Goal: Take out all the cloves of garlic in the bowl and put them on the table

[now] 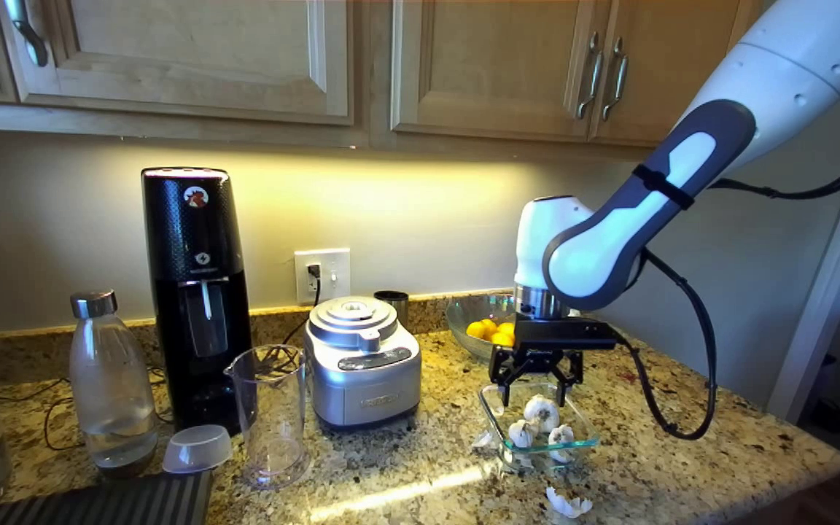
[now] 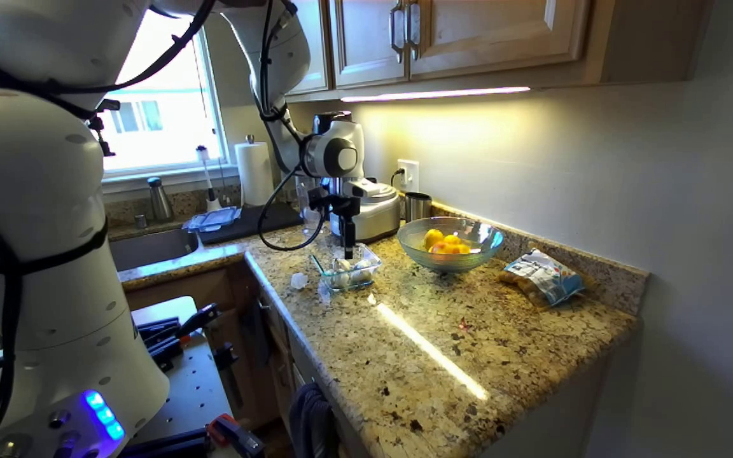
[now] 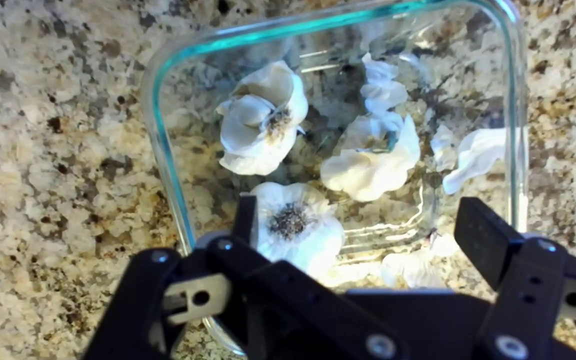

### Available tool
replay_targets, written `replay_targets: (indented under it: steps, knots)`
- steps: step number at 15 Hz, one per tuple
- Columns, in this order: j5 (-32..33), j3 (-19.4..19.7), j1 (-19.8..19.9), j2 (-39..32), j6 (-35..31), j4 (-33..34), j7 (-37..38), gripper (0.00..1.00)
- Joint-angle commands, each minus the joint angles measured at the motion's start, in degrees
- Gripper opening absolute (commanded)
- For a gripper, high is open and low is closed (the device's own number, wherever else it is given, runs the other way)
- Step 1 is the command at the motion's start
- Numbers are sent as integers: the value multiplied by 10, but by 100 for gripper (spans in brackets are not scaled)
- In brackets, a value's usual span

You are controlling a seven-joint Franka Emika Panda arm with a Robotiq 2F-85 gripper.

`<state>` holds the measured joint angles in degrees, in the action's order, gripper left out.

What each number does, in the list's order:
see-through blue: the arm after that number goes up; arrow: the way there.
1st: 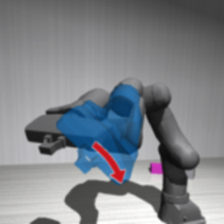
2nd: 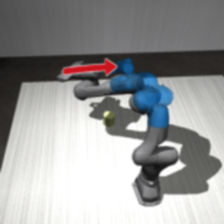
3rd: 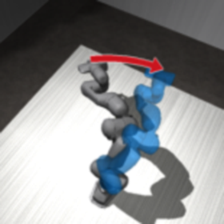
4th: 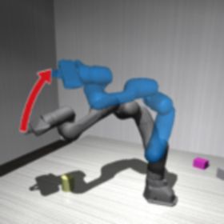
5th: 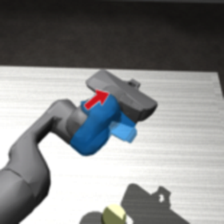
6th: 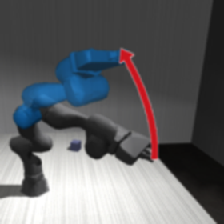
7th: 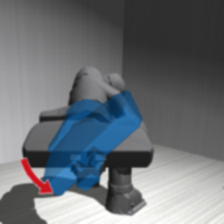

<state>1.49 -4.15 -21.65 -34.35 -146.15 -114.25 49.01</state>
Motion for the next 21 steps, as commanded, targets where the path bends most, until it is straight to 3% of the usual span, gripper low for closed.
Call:
replay_targets:
  steps: [1,7,12,19,21]
  knots:
    - [13,33,-30,-19,-2,15,39,100]
    - [35,67,-65,-52,-8,37,77,100]
    - [105,114,-111,-64,-10,47,141,100]
    - [135,119,-119,-82,0,59,172,100]
    - [139,120,-119,-84,0,60,174,93]
